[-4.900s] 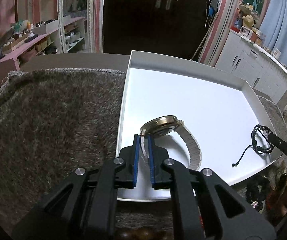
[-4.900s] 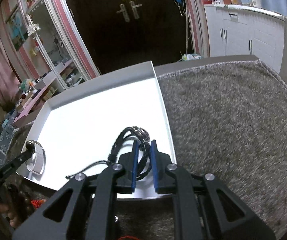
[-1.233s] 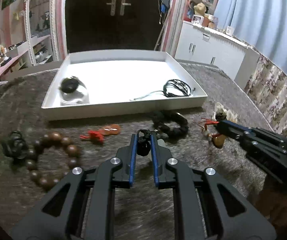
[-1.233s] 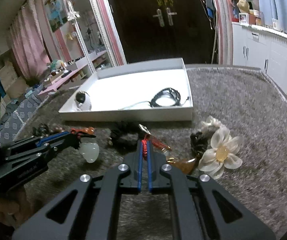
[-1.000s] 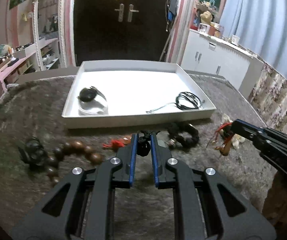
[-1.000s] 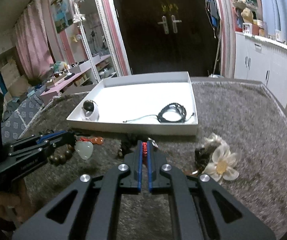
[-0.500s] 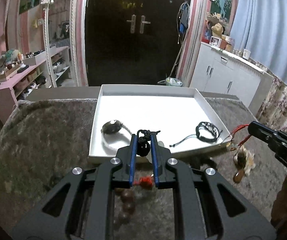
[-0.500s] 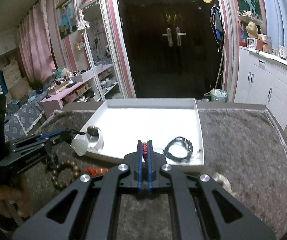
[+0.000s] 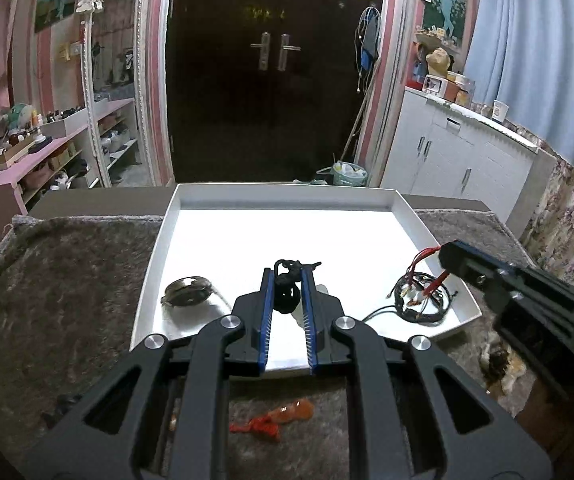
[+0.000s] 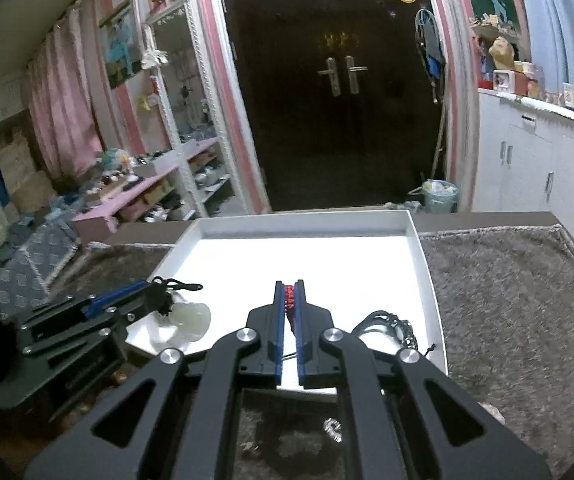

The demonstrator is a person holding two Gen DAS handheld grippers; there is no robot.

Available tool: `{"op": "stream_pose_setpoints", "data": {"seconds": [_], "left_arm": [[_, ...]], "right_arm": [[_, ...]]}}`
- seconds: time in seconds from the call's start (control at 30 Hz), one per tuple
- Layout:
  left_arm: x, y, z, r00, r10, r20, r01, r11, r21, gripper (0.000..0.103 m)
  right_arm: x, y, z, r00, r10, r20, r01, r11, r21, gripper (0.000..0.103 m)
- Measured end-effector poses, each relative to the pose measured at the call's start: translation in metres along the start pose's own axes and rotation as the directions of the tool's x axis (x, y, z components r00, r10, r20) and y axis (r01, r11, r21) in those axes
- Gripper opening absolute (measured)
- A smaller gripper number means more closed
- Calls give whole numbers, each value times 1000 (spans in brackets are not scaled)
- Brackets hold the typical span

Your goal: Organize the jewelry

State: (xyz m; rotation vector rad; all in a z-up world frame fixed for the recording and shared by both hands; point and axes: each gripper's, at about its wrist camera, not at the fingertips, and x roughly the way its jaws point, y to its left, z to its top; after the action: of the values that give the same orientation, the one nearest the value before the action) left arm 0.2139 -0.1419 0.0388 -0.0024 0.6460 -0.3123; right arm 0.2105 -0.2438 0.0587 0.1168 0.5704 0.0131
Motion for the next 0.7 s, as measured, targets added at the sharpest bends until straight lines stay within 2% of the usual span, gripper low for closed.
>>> {"op": "stream_pose_setpoints", "data": {"seconds": [0.2,0.37,0.7], "left_arm": [[30,1,-18,999,25,-29,-26,999,-27,12],[49,2,-24,998,37,-58,-39,999,-21,12],[68,2,-28,995,38,-96,-40,999,-17,12]], "right_arm": [[24,6,-17,996,-85,-11,84,995,-61,3],[41,-1,-22,991,-99,-85,95,994,-56,3],[54,-4,-29,985,-120,-125,113,992,-63,6]]}}
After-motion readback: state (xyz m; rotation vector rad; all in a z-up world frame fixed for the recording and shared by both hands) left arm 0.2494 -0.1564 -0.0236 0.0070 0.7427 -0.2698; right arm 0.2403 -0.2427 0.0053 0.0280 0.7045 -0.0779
